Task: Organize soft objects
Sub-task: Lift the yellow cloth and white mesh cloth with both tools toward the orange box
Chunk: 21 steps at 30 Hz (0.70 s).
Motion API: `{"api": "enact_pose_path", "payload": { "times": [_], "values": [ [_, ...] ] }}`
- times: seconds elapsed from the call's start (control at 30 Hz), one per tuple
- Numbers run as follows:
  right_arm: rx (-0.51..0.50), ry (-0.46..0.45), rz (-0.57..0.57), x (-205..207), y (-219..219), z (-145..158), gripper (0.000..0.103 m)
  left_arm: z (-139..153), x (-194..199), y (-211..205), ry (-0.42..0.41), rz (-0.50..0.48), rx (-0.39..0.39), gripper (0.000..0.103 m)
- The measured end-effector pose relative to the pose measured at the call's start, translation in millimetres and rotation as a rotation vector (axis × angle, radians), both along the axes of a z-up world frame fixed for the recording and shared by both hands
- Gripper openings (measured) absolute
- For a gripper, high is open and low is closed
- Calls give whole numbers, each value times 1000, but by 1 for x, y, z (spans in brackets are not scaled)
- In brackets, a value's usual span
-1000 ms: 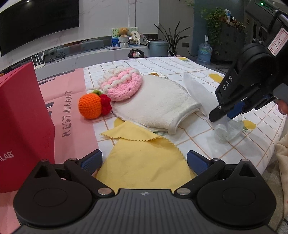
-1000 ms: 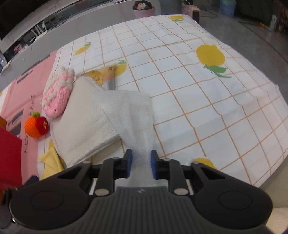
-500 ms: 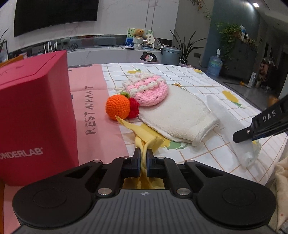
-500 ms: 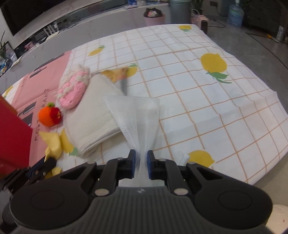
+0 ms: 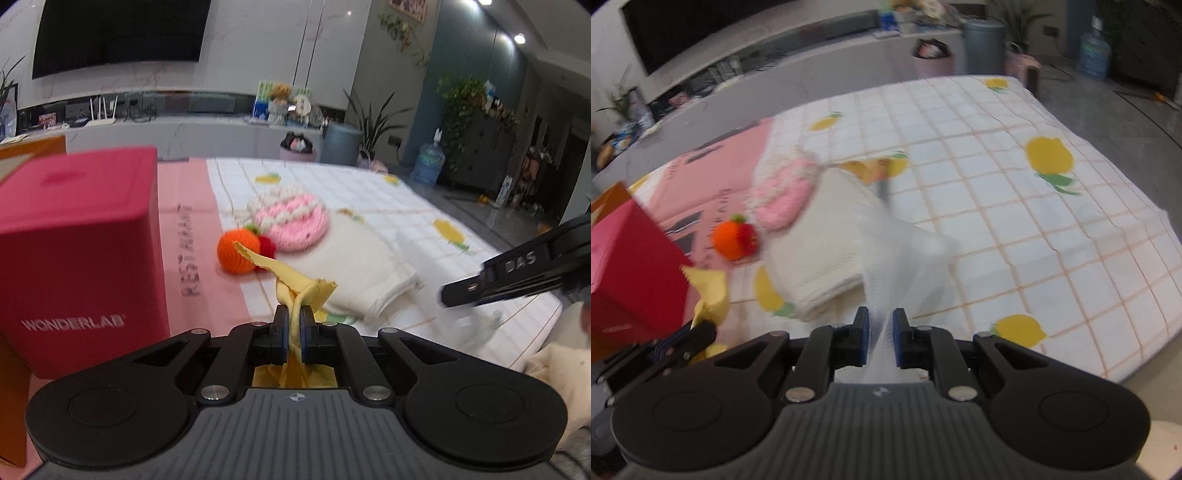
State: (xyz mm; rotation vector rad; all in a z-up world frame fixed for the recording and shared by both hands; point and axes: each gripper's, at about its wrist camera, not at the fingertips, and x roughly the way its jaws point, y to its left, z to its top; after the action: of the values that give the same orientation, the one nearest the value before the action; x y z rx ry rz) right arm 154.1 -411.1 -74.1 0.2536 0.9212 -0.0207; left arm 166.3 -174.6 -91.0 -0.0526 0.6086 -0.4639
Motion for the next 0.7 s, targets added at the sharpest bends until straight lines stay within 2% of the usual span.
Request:
{"api": "enact_pose_path", "payload": {
  "times": [0.1,0.17,0.3,0.4,0.43,0.47,0.5,0.53,0.57,0.67,0.7],
  "values": [
    [21,-67,28,-6,12,13,11,11,-7,4,-27,4,-32,6],
    [4,-120,40,-12,21,24,4,20,-12,7,-49,6,-50,6],
    [-3,-211,56,-26,33,48,3,41,-24,20,-110,8,-114,6],
    [-83,-208,93,-29,43,56,4,54,-29,27,-135,17,-128,6],
    [-102,-199,52,-28,42,55,13,55,-30,31,-135,24,-135,6],
    [-109,-191,0,-25,38,51,36,56,-30,34,-135,33,-143,6],
    [-112,-175,-49,-22,33,46,51,57,-30,37,-134,43,-149,6],
    [-114,-143,-81,-18,28,40,77,56,-29,40,-130,50,-155,6],
    [-105,-118,-97,-13,24,33,90,56,-27,41,-122,54,-161,6],
    [-52,-94,-134,-5,14,16,98,56,-21,43,-93,63,-182,6],
    [12,-28,-227,6,0,0,99,56,-20,43,-90,60,-188,6]
  ]
}}
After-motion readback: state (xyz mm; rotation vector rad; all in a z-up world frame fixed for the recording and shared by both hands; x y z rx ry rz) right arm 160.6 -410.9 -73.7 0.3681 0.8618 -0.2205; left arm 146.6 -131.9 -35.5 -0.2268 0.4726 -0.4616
